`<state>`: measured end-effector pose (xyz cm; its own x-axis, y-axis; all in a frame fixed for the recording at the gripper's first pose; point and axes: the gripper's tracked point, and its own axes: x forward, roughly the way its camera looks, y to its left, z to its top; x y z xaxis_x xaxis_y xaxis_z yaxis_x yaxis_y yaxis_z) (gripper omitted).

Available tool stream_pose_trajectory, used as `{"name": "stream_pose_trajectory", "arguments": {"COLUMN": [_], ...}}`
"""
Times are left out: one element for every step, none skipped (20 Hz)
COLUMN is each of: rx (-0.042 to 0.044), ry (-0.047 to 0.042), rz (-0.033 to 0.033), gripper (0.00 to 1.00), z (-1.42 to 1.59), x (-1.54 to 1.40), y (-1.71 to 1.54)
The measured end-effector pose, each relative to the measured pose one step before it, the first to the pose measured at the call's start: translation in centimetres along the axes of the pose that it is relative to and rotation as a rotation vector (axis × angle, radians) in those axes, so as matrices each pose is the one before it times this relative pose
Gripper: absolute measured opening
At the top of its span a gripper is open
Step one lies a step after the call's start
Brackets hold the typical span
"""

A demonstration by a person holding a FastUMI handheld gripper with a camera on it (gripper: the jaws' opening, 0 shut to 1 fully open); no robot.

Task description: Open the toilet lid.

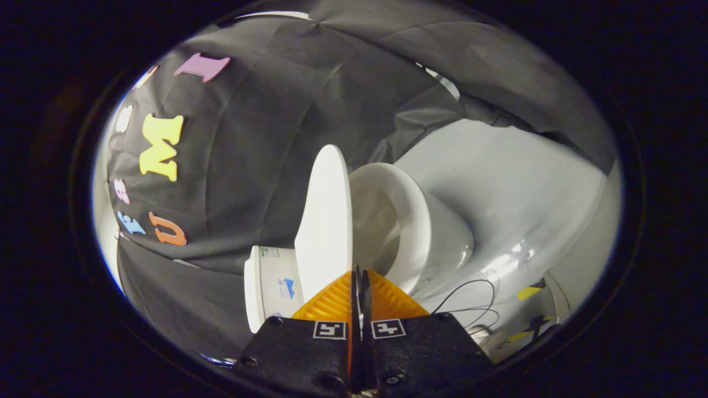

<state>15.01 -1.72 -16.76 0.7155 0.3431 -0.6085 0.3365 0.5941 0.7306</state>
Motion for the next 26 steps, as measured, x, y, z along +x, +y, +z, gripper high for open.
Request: {"name": "stream_pose_trajectory", "arguments": {"rx": [-0.00838,-0.01712,-0.01801,-0.01673,-0.02107,-0.02934,-0.02654,-0.02399,-0.02155,-0.01576,-0.00954,-0.00691,-0.00687,-0.01087,-0.01438,-0.01477,-0.01843,-0.0219,-0.024,-0.02222,-0.02193,-0.01929,-0.0181,-0.02091,-0.02404,-0.01534], "ry": [-0.01028,-0.00661,-0.00636,-0.00297,-0.00398,-0.00411,-0.00634,-0.00446,-0.0055,-0.00093,-0.00161,-0.0024,-0.00342,-0.00273,-0.00352,-0.00287,-0.00183,-0.0045,-0.00118,-0.00389,-0.00328,-0.00292,-0.00218,-0.003,-0.0002,-0.00416], "rz": [0.00337,0.00398,0.00553,0.00598,0.006,0.00089,-0.00254,-0.01014,-0.00746,-0.00654,-0.00055,0.00072,0.00318,0.0014,0.0006,-0.00495,-0.00876,-0.01062,-0.01151,-0.00738,-0.00576,-0.00355,-0.00884,-0.00764,-0.01406,-0.01079], "gripper": [0.04,0.04,0.04,0.04,0.04,0.04,0.04,0.04,0.04,0.04,0.04,0.04,0.04,0.04,0.04,0.04,0.04,0.04,0.05,0.05,0.05,0.06,0.06,0.07,0.07,0.07], "z": [0.094,-0.111,-0.131,-0.016,-0.064,-0.098,-0.066,0.011,0.075,-0.244,-0.041,0.039,0.072,-0.172,-0.092,-0.029,-0.254,-0.126,-0.048,-0.029,0.063,-0.133,-0.026,0.046,0.03,0.023], "x": [-0.245,-0.525,-0.32,-0.279,-0.337,-0.136,-0.1,-0.21,-0.153,-0.148,-0.192,-0.177,-0.095,-0.159,-0.236,-0.016,-0.055,-0.231,-0.181,-0.157,-0.144,-0.149,-0.086,0.01,-0.023,-0.114], "y": [0.743,0.84,0.845,0.966,0.85,0.928,0.814,0.589,0.527,0.538,0.685,0.453,0.613,0.593,0.58,0.615,0.551,0.355,0.496,0.86,0.739,0.743,0.47,0.689,0.414,0.396]}}
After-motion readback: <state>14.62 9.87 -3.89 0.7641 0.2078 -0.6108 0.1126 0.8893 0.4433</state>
